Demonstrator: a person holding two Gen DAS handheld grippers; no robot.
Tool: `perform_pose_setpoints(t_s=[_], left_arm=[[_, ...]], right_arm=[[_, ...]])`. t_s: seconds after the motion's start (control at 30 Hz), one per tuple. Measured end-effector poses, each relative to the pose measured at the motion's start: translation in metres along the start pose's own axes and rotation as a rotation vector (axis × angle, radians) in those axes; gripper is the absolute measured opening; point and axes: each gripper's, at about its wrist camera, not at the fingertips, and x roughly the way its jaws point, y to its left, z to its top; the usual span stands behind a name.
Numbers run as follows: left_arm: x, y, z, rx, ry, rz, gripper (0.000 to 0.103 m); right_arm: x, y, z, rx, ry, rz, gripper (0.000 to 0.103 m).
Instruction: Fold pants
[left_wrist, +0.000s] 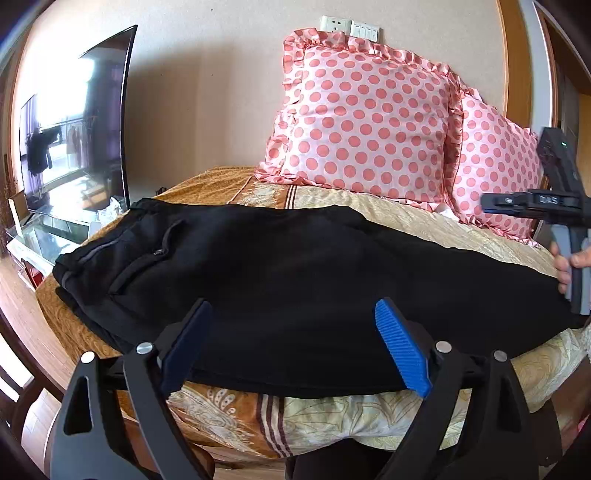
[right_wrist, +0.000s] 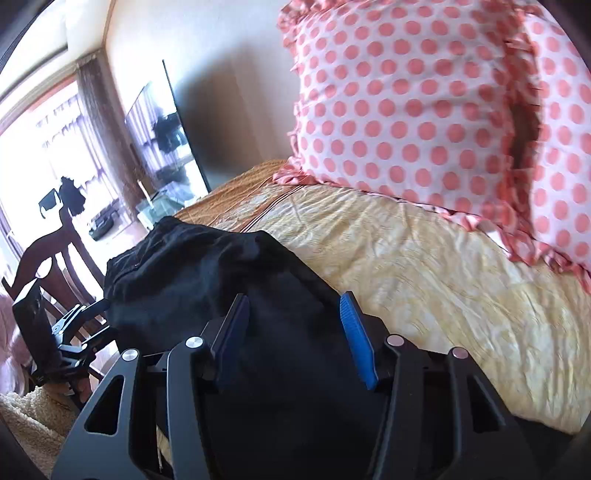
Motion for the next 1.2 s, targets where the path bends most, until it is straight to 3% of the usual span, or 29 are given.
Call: perform_pose_setpoints(t_s=[0.23,0.47,0.6,0.7,0.73,0.77,0.97,1.13,1.2], left_arm=[[0.025,0.001,-0.013,0.041,0.051,0.011,0.095],[0.031,-0.004,-0.023,0.101,0.043,0.018,0.101],[0.032,-0.003,-0.023,0.098,0.038,0.012,0.101],[0.032,-0.003,-0.024,0.102,0.035,0.012,0.101],[0.032,-0.003,-0.023,0.101,0.035,0.012,0.101],[0.032,-0.003,-0.023,0.101,0.037,0.012,0.101],[0.035,0.002,-0.018,0.054,0.051,-0.003,0.101],[0.036,-0.002,-0.019,0.072,0.054,0.017,0.101],[0.036,-0.003,-0.02,0.087,0.055,0.022,0.101]], right_arm=[[0.109,0.031,0.024,-0.238,0.192,-0.024,0.05],[0.137,0.032,0.019,-0.29,0.256,-0.056,0.048],[0.145,0.026,0.016,-0.279,0.276,-0.033,0.046],[0.145,0.025,0.015,-0.271,0.278,-0.016,0.021],[0.145,0.025,0.014,-0.272,0.275,-0.032,0.005],[0.144,0.025,0.014,-0.272,0.269,-0.043,0.002],[0.139,0.022,0.03,-0.255,0.182,-0.137,0.001],[0.155,0.023,0.022,-0.293,0.242,-0.176,0.001],[0.149,0.022,0.025,-0.276,0.232,-0.2,0.009]])
